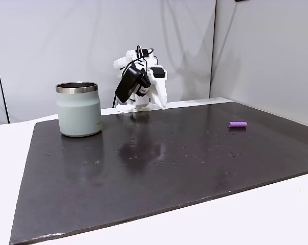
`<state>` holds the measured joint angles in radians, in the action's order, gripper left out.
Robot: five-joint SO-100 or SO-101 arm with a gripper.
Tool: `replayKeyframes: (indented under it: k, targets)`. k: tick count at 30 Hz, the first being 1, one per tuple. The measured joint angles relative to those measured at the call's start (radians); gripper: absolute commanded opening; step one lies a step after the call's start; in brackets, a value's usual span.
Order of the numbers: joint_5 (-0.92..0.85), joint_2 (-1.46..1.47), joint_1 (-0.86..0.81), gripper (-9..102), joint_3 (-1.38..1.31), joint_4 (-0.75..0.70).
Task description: Grasp a pengrip and put it in the cup.
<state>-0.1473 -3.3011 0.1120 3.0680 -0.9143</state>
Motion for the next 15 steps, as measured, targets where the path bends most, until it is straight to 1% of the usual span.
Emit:
replayKeyframes:
  k: [6,15]
  targets:
    - [-0.041,0.0,0.012,0,0.006,0.012]
    - [-0.043,0.0,0.011,0,0.006,0.017]
